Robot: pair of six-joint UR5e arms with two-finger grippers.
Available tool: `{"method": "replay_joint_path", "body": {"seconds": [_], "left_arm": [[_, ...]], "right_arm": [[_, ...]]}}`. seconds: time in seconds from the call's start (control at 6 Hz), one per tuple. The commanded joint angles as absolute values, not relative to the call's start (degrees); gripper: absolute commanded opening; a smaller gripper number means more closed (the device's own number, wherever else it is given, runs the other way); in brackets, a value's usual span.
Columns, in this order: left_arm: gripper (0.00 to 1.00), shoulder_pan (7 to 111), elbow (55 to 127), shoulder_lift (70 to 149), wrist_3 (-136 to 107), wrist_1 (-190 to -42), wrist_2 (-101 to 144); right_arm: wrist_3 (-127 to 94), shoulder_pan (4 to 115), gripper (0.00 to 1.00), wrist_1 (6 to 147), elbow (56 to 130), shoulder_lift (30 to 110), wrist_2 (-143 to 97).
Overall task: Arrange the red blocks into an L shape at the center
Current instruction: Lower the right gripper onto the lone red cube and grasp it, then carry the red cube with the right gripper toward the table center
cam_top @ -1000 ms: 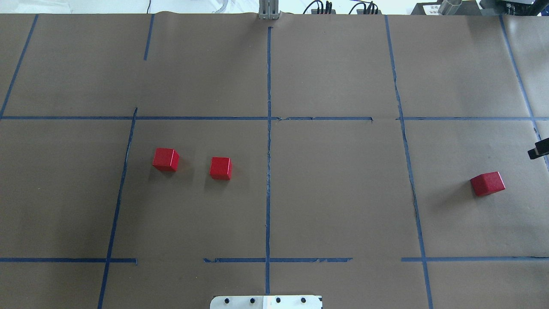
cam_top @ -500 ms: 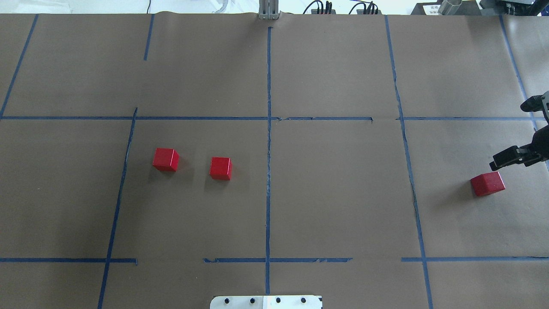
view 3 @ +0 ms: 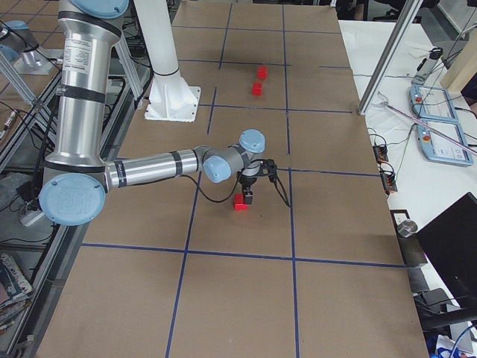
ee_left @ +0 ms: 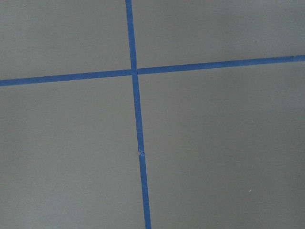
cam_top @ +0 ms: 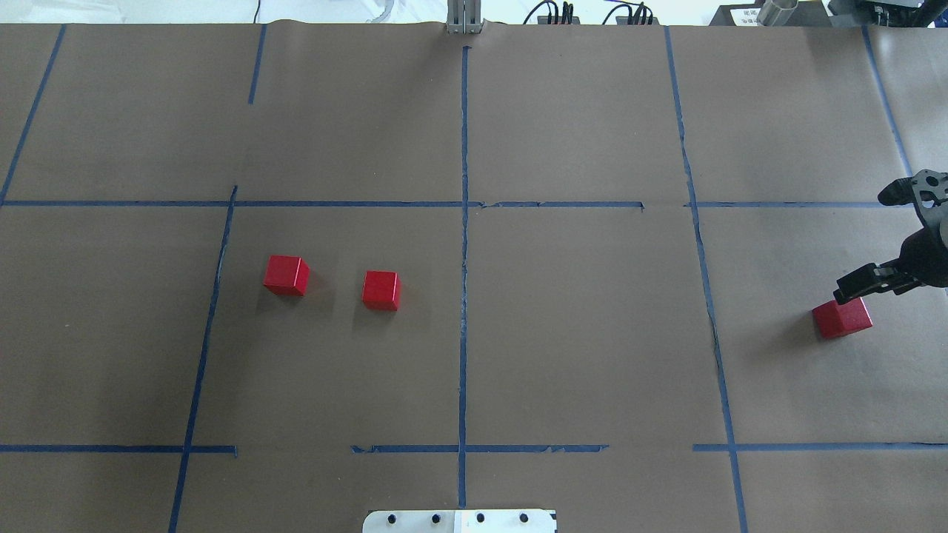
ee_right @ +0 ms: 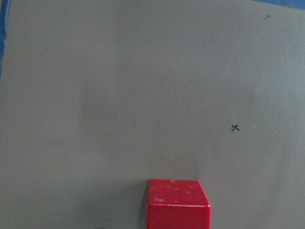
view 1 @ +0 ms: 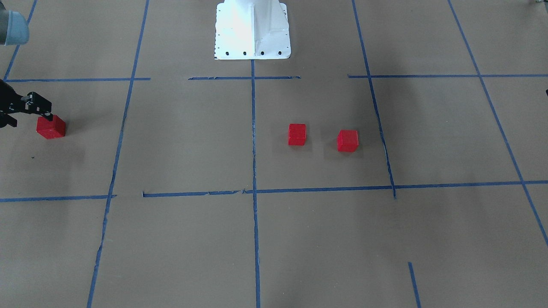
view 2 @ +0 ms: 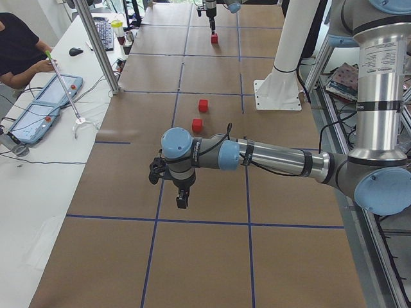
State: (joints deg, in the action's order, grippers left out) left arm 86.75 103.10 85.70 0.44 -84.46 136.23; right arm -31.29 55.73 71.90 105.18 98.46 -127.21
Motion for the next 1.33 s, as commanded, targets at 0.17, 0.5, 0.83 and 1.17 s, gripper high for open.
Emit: {"method": "replay_joint_path", "body": {"seconds": [0.17,0.5,0.83,1.17], "left_arm": [[1.0,86.7,103.1,85.7,0.4,-84.5,136.2],[1.0,86.7,103.2,85.6,0.4,-84.5,136.3],[1.0,86.7,103.2,85.6,0.4,-84.5,136.4],[1.0,86.7,103.3,85.6,0.4,-84.5,136.4]], "right_arm": [[-30.8,54.4,1.0,71.9,103.6,98.3,-127.0],[-30.8,53.4,0.99,71.8,101.2,96.5,-126.9],[-31.1,52.7,0.7,71.8,100.2,96.1,-127.0],[-31.2,52.6,0.12,71.8,100.4,96.1,-126.7]]}}
